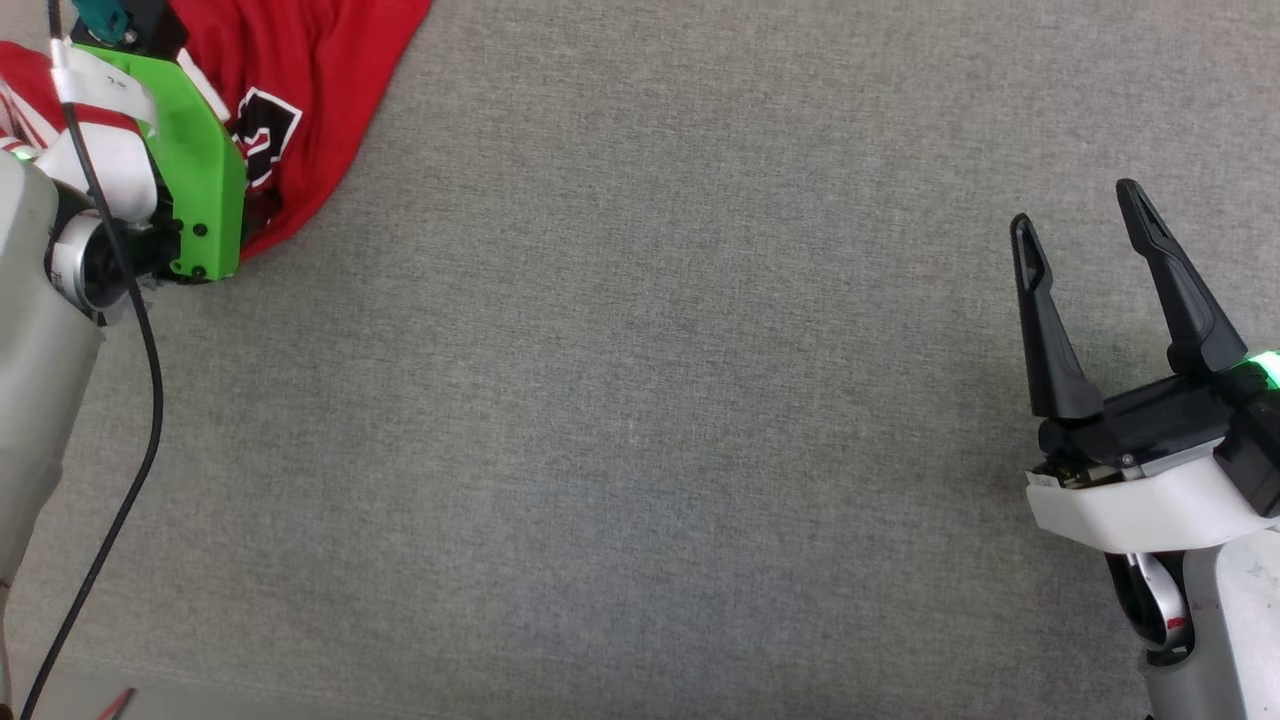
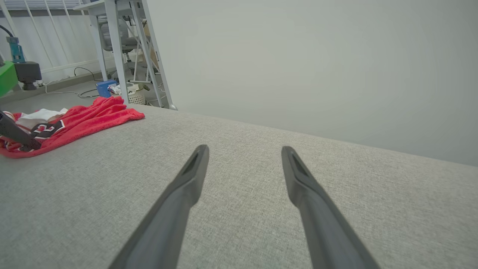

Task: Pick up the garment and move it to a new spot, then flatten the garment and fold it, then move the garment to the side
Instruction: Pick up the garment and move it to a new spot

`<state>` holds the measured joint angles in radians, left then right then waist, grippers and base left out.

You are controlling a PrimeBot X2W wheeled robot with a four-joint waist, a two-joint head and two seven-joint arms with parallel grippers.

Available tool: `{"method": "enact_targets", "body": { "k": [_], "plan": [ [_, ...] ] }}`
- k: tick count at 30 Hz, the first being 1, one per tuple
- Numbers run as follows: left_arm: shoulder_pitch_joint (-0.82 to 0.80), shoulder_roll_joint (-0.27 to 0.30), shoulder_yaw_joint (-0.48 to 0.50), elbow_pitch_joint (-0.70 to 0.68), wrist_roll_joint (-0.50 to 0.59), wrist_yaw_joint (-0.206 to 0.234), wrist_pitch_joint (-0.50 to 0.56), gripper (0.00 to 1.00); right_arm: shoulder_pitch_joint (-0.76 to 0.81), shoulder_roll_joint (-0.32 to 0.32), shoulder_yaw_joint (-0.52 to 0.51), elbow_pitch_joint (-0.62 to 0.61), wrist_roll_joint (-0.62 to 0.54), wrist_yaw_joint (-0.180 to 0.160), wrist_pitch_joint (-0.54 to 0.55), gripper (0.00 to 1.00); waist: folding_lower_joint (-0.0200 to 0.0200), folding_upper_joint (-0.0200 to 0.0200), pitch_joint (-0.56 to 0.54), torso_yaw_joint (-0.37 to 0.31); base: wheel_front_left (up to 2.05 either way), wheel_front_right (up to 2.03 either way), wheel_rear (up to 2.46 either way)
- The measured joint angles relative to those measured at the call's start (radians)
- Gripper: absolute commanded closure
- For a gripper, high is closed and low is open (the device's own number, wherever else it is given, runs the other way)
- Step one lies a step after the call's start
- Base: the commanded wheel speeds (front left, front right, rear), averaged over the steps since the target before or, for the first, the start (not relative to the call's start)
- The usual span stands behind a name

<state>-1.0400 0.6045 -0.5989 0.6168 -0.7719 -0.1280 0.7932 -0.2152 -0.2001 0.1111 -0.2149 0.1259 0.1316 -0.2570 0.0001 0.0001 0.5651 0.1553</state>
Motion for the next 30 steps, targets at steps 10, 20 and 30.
{"method": "enact_targets", "body": {
  "k": [10,20,30],
  "plan": [
    [-0.043,0.026,-0.072,0.064,-0.023,-0.001,-0.095,1.0,-0.003,0.002,0.0,0.012,0.001,0.0,0.0,0.0,-0.0001,0.0,0.021,-0.03,0.0,0.0,0.0],
    [-0.112,0.02,-0.164,0.021,0.101,-0.001,-0.427,1.0,0.021,0.036,-0.017,0.028,0.011,0.0,0.0,0.0,0.0,-0.0001,-0.094,-0.017,0.0,0.0,0.0],
    [-0.136,-0.078,-0.318,-0.143,0.177,-0.001,-0.525,1.0,0.067,0.078,-0.059,0.03,0.012,0.0,0.0,0.0,-0.0001,-0.0001,-0.226,-0.04,0.0,0.0,0.0]
  ]
}}
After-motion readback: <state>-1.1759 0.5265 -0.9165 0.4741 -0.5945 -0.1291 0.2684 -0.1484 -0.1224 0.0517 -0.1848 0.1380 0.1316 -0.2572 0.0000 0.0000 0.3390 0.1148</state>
